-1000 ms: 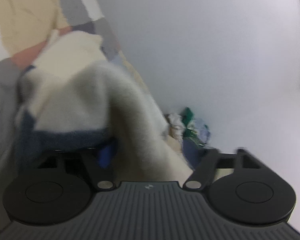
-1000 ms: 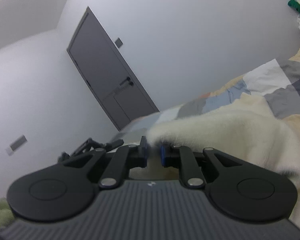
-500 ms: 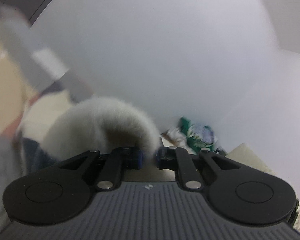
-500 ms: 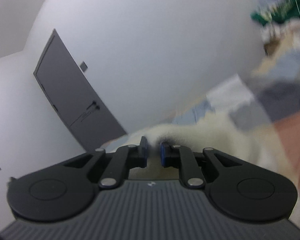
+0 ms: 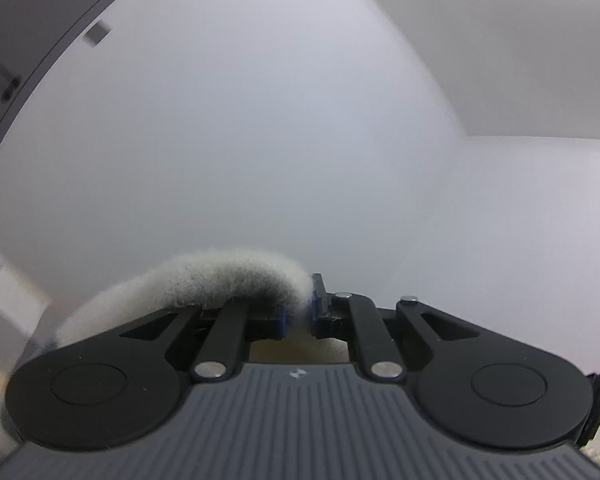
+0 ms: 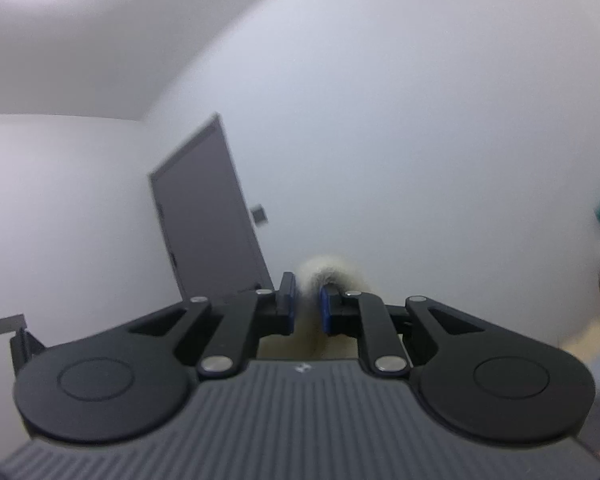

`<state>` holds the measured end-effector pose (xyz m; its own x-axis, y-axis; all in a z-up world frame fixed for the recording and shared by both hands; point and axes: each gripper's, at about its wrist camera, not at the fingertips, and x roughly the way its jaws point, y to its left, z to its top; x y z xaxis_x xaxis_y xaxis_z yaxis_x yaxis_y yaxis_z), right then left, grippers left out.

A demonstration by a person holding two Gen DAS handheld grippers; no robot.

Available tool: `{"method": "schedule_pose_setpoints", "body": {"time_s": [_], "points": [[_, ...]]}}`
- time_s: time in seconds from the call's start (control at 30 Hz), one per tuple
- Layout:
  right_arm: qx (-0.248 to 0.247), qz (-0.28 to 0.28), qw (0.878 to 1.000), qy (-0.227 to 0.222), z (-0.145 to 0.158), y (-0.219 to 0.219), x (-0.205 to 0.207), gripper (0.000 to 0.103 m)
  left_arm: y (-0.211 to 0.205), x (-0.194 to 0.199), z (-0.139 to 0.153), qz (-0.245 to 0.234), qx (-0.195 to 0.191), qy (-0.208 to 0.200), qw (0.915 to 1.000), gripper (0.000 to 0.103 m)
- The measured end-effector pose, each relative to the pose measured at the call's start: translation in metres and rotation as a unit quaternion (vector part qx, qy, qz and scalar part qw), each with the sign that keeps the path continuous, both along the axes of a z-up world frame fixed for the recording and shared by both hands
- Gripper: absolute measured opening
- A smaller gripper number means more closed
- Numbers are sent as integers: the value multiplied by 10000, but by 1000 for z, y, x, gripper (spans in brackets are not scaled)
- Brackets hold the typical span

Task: Fold large clothes
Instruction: 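Lift the sweater high with both tools and shake it out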

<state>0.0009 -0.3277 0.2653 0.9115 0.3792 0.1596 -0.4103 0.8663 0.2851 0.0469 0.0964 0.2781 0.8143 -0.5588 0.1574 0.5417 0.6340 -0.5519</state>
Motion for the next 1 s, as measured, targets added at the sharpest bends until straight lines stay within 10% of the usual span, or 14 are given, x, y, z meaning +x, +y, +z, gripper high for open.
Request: {"method": "schedule_pose_setpoints", "body": {"time_s": [0.23, 0.37, 0.63, 1.0], "points": [[-519, -35, 9977, -428, 100, 11, 10, 15, 12, 14, 87, -51, 168, -478, 9987, 13], [-1106, -478, 9927, 68, 98, 26, 69, 16, -5, 61, 81, 211, 687, -301, 9970, 13], [-481, -376, 9858, 1565, -48, -15, 240, 16, -34, 229, -73, 313, 938, 1067, 9894, 13], [-497, -938, 9685, 2252, -288, -20, 469, 16, -75, 468, -309, 791, 1387, 2266, 9608, 13]]}}
